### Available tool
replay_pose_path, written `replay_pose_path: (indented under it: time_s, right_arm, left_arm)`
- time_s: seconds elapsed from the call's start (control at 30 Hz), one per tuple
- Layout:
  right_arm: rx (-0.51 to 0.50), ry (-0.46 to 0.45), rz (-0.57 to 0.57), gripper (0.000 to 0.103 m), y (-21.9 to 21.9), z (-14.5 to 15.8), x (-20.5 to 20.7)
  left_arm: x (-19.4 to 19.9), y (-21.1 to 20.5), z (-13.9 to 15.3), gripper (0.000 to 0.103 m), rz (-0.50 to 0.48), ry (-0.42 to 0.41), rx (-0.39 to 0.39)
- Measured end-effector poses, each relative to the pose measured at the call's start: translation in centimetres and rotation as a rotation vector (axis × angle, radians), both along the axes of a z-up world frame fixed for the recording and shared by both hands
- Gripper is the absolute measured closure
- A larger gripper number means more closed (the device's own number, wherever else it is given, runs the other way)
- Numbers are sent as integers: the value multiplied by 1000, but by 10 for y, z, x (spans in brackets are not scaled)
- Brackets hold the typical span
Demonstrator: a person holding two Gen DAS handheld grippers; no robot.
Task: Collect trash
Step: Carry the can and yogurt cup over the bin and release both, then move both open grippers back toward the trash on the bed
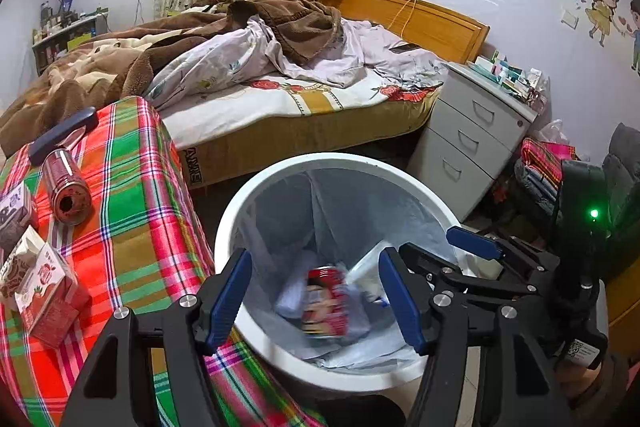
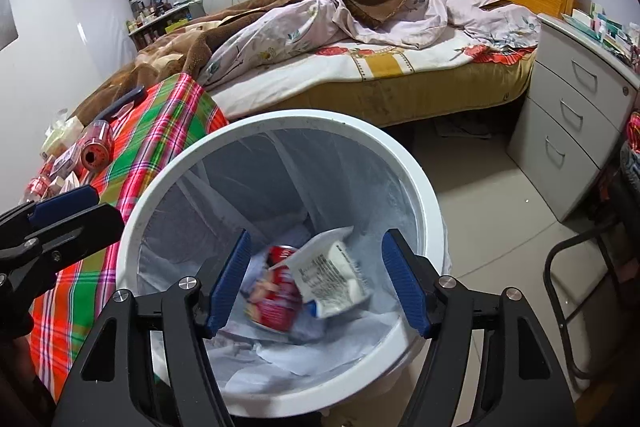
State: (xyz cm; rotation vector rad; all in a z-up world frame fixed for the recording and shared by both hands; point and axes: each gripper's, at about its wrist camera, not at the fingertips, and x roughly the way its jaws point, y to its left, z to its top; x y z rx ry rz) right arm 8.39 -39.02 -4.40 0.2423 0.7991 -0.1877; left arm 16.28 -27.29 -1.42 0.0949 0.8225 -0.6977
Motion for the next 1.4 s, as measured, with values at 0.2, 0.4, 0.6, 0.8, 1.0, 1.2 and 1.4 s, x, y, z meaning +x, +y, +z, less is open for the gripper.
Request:
replay_pose_path:
  time_s: [0.2, 0.4, 0.6, 0.8, 1.0, 1.2, 1.4]
  right_arm:
    - [-6, -31, 5, 34, 8, 10, -2]
    - [-13, -72, 19, 34, 21, 23, -5]
    - [-30, -109, 45, 34, 41, 35, -4]
    - [-30, -133, 79, 34, 60, 42, -1]
    - [-18, -157, 114, 34, 82, 47, 5]
    - [3, -160, 161, 34, 110, 46, 16]
    - [12, -149, 219, 34, 140, 44, 30]
  left_arm:
    - [-8, 12, 10, 37, 17, -25, -6]
    - [-16, 36, 22, 37, 58, -59, -17]
    - [-22, 64, 30, 37, 100, -80, -28]
    - [-26, 94, 37, 37, 150, -97, -35]
    - [-28, 124, 42, 37, 200, -113, -37]
    - [-23, 166, 42, 37, 291, -124, -27]
    - [-13, 212, 39, 37, 382, -117, -26]
